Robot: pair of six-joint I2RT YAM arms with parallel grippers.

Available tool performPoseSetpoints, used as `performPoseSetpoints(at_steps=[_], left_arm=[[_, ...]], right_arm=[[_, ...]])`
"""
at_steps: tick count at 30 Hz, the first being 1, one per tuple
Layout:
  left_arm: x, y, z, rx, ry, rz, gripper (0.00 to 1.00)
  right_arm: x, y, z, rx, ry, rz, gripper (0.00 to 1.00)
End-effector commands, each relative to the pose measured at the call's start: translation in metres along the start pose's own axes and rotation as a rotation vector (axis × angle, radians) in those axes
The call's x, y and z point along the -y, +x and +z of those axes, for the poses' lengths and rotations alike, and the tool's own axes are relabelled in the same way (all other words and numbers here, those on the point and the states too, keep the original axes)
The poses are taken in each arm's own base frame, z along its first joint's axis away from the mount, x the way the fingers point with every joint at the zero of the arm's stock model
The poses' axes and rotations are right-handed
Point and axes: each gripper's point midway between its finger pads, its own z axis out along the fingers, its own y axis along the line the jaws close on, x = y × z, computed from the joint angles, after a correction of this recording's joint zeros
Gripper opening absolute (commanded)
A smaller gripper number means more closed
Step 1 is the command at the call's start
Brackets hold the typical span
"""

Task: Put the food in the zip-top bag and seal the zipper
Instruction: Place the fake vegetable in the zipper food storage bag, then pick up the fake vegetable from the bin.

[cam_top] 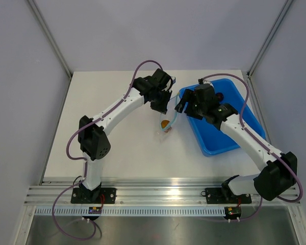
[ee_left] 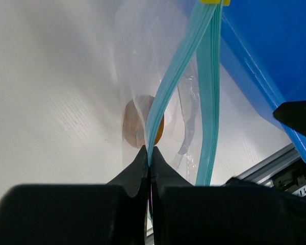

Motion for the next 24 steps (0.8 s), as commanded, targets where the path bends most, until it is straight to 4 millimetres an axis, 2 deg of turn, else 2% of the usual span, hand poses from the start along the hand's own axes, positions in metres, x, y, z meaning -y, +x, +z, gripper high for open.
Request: performPoseSetpoints(at_steps=[1,3,4,6,7,8,10,11,12,16,19,21,22,24], left_arm=[[-0.002,-0.018,-0.013,0.060,-0.009,0.006,0.00],[-0.006,-0.018,-0.015,0.059,-0.025,0.003,0.00],[-0.009,-0.018,-0.015,0.062,-0.042,0.004,0.00],[-0.012,-0.021,-0.020,0.071,-0.057,0.006,0.00],[-0.016,-0.022,-0.020,0.074,-0.079,0.010,0.00],[-0.016,-0.025,-0.024,0.082,-0.085,0.012,0.00],[-0.027,-0.029,-0.024,0.091,-0.149,0.014,0.00],[-0.030,-0.029,-0.026,0.089,-0.169,0.015,0.00],[-0.035,-0.035,-0.027,0.103,-0.200,0.018,0.00],[-0.042,-0.038,-0.029,0.104,-0.244,0.034,0.00],[-0.042,-0.037,-0.027,0.100,-0.243,0.040,0.00],[-0.041,-0.037,-0.026,0.099,-0.235,0.043,0.00],[-0.039,-0.036,-0.026,0.095,-0.227,0.046,0.00],[-0.039,-0.036,-0.026,0.097,-0.220,0.048,0.00]], right_arm=[[0.034,-0.043,-0.014,0.119,0.117,0.016,0.76],[0.052,-0.056,-0.014,0.138,0.118,0.049,0.74],[0.086,-0.067,-0.013,0.162,0.175,0.103,0.74],[0.106,-0.079,-0.011,0.190,0.190,0.135,0.74],[0.122,-0.086,-0.011,0.207,0.220,0.156,0.75],[0.134,-0.088,-0.004,0.205,0.255,0.158,0.76],[0.145,-0.097,0.004,0.222,0.286,0.154,0.81],[0.161,-0.097,0.016,0.211,0.336,0.160,0.81],[0.164,-0.104,0.021,0.223,0.341,0.156,0.82],[0.194,-0.104,0.059,0.196,0.414,0.137,0.85],[0.204,-0.111,0.077,0.217,0.394,0.134,0.86],[0.206,-0.117,0.093,0.239,0.359,0.079,0.89],[0.211,-0.112,0.104,0.225,0.355,0.054,0.89],[0.211,-0.120,0.112,0.240,0.336,-0.037,0.91]])
